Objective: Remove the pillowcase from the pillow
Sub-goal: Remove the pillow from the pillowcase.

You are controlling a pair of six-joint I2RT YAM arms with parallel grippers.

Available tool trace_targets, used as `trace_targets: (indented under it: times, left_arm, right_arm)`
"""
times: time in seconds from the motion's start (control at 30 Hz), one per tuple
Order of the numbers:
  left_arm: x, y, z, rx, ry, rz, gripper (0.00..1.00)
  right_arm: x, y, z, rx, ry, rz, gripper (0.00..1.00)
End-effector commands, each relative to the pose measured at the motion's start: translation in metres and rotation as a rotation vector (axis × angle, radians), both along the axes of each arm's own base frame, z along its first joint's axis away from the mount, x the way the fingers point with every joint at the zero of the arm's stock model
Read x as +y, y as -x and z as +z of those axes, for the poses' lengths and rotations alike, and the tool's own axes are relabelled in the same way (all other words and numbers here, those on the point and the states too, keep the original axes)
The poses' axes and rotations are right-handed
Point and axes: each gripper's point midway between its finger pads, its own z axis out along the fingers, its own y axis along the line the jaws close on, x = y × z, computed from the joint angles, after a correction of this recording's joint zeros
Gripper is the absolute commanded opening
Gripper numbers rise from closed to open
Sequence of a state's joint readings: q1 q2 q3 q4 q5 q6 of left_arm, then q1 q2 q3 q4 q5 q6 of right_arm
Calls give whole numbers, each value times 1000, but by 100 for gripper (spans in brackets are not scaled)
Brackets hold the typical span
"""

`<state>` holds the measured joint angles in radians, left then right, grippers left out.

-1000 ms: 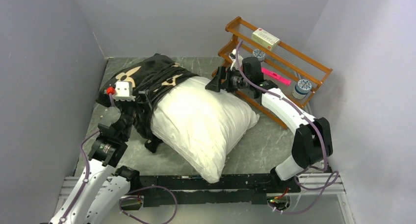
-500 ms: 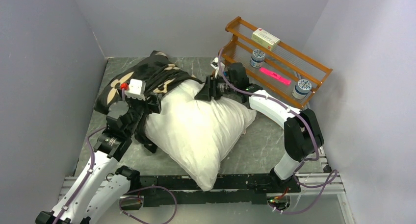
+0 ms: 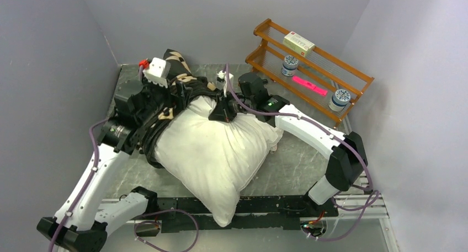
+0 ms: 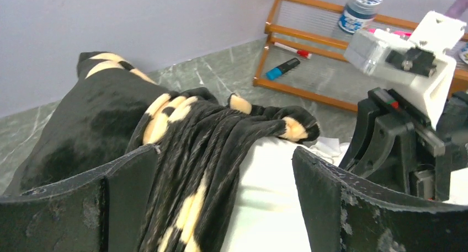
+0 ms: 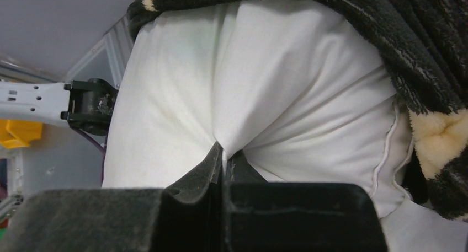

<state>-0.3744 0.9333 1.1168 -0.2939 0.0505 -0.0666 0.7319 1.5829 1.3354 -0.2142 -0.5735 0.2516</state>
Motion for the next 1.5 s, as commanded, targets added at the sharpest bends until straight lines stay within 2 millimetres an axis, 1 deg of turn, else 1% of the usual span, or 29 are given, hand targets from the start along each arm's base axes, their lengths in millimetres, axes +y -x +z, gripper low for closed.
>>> trace_targets:
  times: [0.0, 0.13, 0.3, 0.4, 0.5, 0.57, 0.63, 0.7, 0.83, 0.97, 1.03, 1.07, 1.13, 1.27, 1.4, 1.47]
  left_arm:
    - [-20, 5, -7, 120, -50, -121, 96]
    - [-20, -1, -19, 191, -103, -123, 96]
    - [-30, -7, -34, 263, -114, -163, 96]
    - [-31, -13, -46, 309, -134, -158, 96]
    - [-26, -21, -61, 347, -161, -115, 96]
    - [-18, -28, -74, 367, -184, -56, 96]
    - [-9, -34, -82, 381, -198, 5, 96]
    - [-3, -43, -86, 384, -195, 65, 96]
    - [9, -60, -92, 381, -182, 193, 89]
    - [19, -77, -99, 384, -180, 293, 76]
    - [23, -84, -100, 379, -181, 334, 65]
    - [25, -87, -99, 374, -179, 349, 59]
    - [28, -93, -97, 364, -173, 375, 42]
    - [35, -107, -92, 354, -169, 414, 14]
    - [51, -123, -81, 351, -145, 453, 5]
    - [59, -130, -76, 347, -124, 468, 5]
  right_arm:
    - [4, 35, 55, -128, -41, 89, 0]
    - [5, 47, 63, -173, -28, 101, 0]
    - [10, 59, 68, -210, -14, 115, 0]
    - [14, 65, 71, -221, -21, 129, 0]
    - [16, 70, 74, -232, -24, 136, 0]
    - [17, 74, 73, -234, -21, 147, 0]
    - [18, 79, 73, -235, -18, 155, 0]
    - [16, 83, 72, -237, -15, 158, 0]
    - [6, 86, 68, -240, -1, 136, 0]
    - [-8, 91, 68, -245, 1, 113, 0]
    - [-17, 94, 62, -243, 15, 93, 0]
    - [-23, 95, 60, -242, 21, 81, 0]
    - [-32, 99, 54, -237, 38, 63, 0]
    - [-56, 104, 52, -244, 47, 1, 0]
    - [-83, 102, 49, -256, 61, -107, 0]
    - [-95, 101, 46, -258, 68, -160, 0]
